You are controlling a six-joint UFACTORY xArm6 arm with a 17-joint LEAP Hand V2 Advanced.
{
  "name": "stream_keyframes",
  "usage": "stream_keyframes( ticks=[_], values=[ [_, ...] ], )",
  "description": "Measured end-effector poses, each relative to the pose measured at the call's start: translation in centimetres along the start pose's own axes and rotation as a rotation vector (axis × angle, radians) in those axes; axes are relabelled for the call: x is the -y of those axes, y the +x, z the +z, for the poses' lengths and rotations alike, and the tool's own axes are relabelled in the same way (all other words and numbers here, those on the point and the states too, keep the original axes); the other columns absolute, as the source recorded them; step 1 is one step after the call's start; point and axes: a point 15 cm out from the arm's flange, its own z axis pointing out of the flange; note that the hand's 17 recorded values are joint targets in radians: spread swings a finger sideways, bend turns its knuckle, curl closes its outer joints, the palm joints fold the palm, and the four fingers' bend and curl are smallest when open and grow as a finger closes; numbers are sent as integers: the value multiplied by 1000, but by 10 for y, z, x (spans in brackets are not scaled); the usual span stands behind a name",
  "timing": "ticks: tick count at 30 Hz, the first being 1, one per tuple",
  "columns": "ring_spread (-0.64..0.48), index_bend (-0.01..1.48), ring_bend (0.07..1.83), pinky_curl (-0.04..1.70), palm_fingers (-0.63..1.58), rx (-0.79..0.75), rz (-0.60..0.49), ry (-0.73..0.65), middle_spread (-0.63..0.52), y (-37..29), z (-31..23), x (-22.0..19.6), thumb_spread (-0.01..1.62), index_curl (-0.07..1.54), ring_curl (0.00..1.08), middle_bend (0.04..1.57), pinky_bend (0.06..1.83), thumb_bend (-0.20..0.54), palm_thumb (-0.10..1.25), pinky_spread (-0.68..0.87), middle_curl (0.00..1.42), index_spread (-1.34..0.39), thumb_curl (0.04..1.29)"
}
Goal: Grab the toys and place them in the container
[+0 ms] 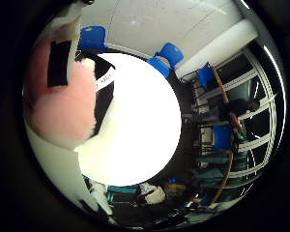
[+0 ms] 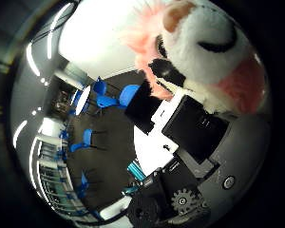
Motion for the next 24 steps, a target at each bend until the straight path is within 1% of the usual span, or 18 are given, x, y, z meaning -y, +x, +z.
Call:
stream_keyframes(
  ticks=[5, 7, 9, 10, 11, 12, 13, 14, 15, 16, 17, 19, 21, 22, 24],
  values=[
    [-249, 1098, 1298, 1157, 1097, 29, 4, -13, -150, -21, 25, 14, 1012, 834, 846, 1309, 1134, -23, 988, -229, 811, -222, 676],
    [-242, 1043, 1287, 1096, 1115, 31, 13, -18, -155, -20, 37, 19, 1062, 816, 811, 1266, 1090, -29, 913, -252, 793, -222, 644],
    [-241, 913, 1256, 994, 1137, 34, 19, -31, -159, -18, 50, 22, 1105, 779, 747, 1226, 1026, -29, 852, -312, 752, -232, 601],
    [-243, 794, 1232, 931, 1093, 35, 21, -39, -168, -17, 55, 22, 1118, 753, 708, 1186, 991, -30, 822, -375, 724, -246, 576],
    [-254, 639, 1206, 865, 1022, 36, 23, -43, -185, -16, 57, 21, 1134, 722, 667, 1121, 963, -27, 797, -452, 689, -265, 549],
    [-265, 515, 1194, 831, 938, 37, 24, -51, -198, -15, 58, 20, 1137, 691, 648, 1087, 949, -24, 789, -494, 673, -287, 535],
    [-275, 438, 1152, 823, 725, 34, 26, -59, -220, -13, 60, 18, 1136, 680, 632, 994, 944, -26, 773, -500, 645, -341, 517],
    [-265, 412, 1086, 815, 521, 28, 24, -66, -228, -11, 61, 16, 1141, 654, 604, 925, 886, -26, 762, -446, 615, -391, 504],
    [-217, 453, 981, 832, 321, 27, 23, -73, -219, -9, 62, 14, 1144, 639, 574, 809, 850, -23, 756, -342, 573, -445, 492],
    [-151, 469, 869, 823, 204, 26, 21, -83, -189, -8, 63, 11, 1148, 608, 519, 687, 844, -23, 748, -220, 521, -486, 479],
    [-77, 450, 761, 806, 133, 28, 20, -97, -162, -7, 65, 8, 1151, 572, 464, 649, 819, -20, 746, -69, 492, -508, 469],
    [29, 358, 629, 758, 104, 33, 18, -131, -141, -2, 71, 0, 1154, 502, 385, 675, 775, -19, 746, 142, 474, -522, 456],
    [110, 273, 553, 699, 109, 32, 19, -144, -128, 6, 72, -4, 1147, 444, 336, 685, 719, -20, 740, 316, 456, -522, 445],
    [134, 229, 527, 669, 108, 30, 19, -144, -125, 10, 71, -6, 1143, 420, 319, 689, 691, -20, 738, 375, 449, -516, 442],
    [155, 183, 499, 630, 120, 31, 21, -139, -122, 14, 69, -6, 1139, 394, 301, 686, 648, -19, 738, 435, 436, -510, 438]
  ],
)
